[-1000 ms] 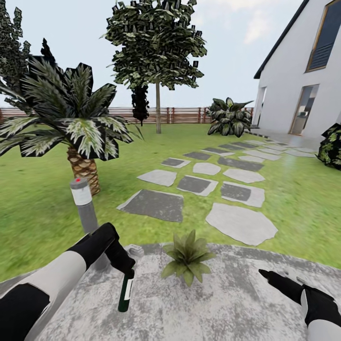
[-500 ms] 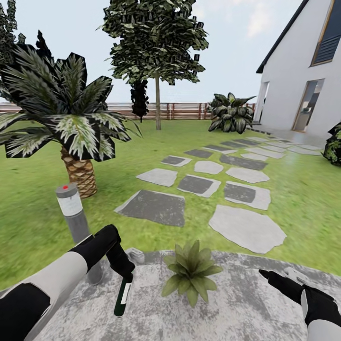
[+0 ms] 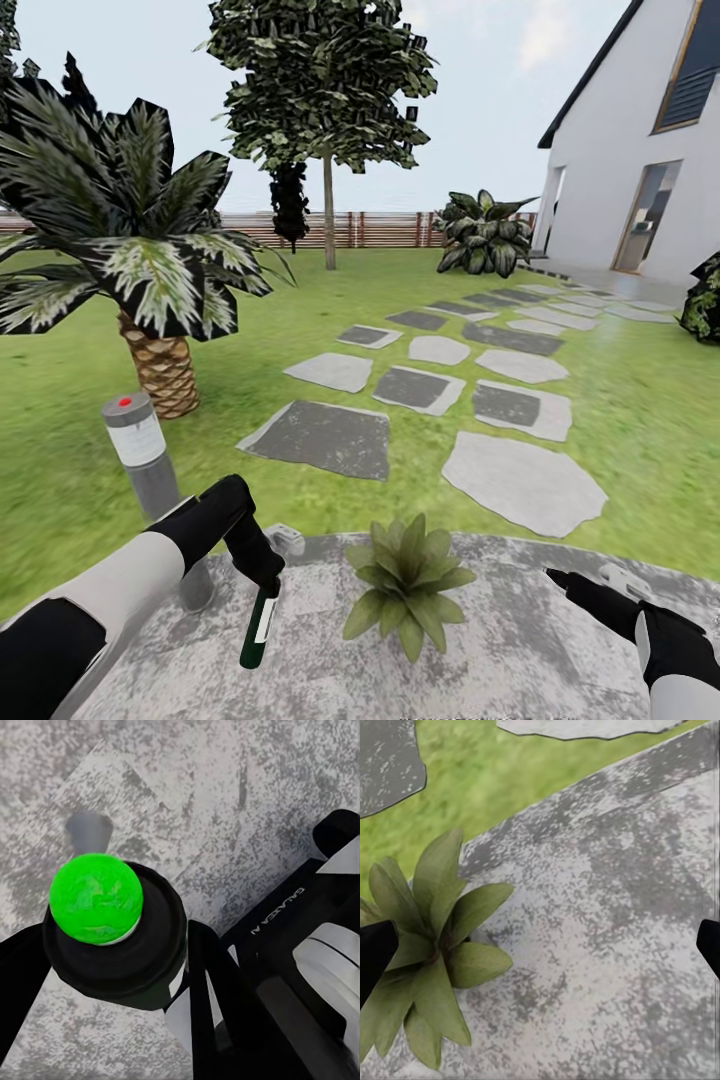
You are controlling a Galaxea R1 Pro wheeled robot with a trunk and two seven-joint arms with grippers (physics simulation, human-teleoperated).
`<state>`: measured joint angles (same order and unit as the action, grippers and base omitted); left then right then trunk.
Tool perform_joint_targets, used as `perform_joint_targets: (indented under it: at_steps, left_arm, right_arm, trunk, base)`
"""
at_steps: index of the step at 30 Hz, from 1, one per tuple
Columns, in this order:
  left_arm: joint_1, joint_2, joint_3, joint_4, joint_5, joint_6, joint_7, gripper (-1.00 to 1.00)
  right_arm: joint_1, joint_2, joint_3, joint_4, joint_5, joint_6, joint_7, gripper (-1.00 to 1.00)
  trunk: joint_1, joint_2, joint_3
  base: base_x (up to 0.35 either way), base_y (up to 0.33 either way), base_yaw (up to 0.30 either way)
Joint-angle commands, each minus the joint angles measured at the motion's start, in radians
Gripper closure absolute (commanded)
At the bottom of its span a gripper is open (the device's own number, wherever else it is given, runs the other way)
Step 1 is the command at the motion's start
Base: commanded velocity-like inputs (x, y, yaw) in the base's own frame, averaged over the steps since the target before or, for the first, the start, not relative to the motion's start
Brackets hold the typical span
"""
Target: Pick up the pesticide atomizer in the garden and spray insectifuge to fully cover both potted plants in the garden.
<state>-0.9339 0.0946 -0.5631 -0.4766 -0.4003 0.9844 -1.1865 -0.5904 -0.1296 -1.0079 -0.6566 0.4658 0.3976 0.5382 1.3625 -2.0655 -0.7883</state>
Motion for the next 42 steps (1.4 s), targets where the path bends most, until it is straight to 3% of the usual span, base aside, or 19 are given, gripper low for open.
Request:
perform_joint_targets:
  at_steps: [1,17,27,42]
  left_arm:
    - [0.0,0.001,-0.001,-0.003,-0.009,0.007,-0.01,1.0]
    - [0.0,0.002,-0.001,-0.002,-0.008,0.007,-0.01,1.0]
    - [0.001,0.001,-0.001,0.067,-0.009,0.005,-0.009,1.0]
    - [0.001,0.001,-0.004,0.072,-0.009,0.004,-0.009,1.0]
  right_arm:
    - [-0.002,0.001,-0.006,-0.001,0.01,0.003,0.009,-1.0]
    - [-0.002,0.001,-0.006,-0.001,0.01,0.003,0.01,-1.0]
    - [-0.002,0.001,-0.006,-0.001,0.009,0.003,0.01,-1.0]
    - [-0.002,0.001,-0.006,-0.001,0.009,0.003,0.008,-1.0]
  trunk:
    - [0.0,-0.001,-0.002]
    - [0.0,-0.001,-0.003]
    - [0.0,-0.001,-0.004]
    - [0.0,-0.001,-0.014]
  base:
    - [0.001,0.0,-0.167]
    - [0.0,0.005,-0.145]
    - [0.023,0.223,-0.088]
    - [0.205,0.185,-0.263]
